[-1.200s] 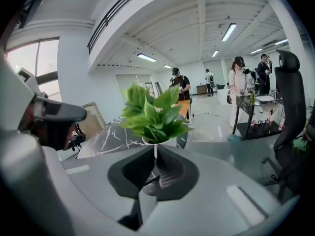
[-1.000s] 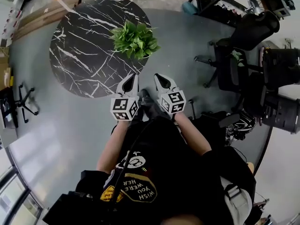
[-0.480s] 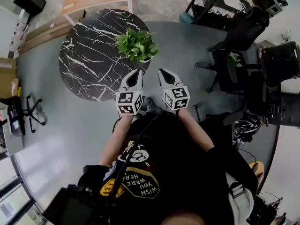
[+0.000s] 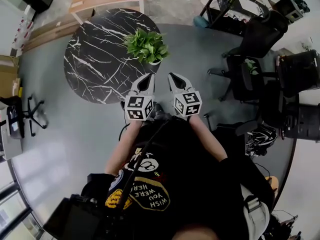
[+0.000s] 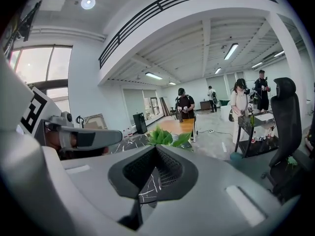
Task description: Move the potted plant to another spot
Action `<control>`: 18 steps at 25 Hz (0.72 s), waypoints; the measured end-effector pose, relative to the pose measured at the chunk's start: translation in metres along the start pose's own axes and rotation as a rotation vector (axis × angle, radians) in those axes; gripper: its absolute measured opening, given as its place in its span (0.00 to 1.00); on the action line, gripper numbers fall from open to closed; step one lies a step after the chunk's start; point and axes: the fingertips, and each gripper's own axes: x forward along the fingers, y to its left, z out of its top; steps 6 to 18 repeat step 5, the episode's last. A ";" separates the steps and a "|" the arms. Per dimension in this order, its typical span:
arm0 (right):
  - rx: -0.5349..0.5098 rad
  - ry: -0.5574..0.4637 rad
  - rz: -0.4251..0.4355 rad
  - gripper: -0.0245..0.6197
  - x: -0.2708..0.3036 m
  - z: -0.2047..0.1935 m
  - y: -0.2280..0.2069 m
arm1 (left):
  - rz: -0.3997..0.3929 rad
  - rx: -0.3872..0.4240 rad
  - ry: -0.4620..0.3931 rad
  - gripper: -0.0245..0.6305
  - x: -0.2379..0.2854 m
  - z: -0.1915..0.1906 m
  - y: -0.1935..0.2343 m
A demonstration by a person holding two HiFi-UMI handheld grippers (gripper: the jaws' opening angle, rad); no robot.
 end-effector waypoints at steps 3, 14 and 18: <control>0.000 -0.001 0.009 0.04 0.000 0.001 0.000 | 0.001 0.004 -0.001 0.04 0.001 0.000 -0.002; -0.004 -0.002 0.016 0.04 0.001 0.002 0.000 | 0.001 0.007 -0.003 0.04 0.001 0.000 -0.004; -0.004 -0.002 0.016 0.04 0.001 0.002 0.000 | 0.001 0.007 -0.003 0.04 0.001 0.000 -0.004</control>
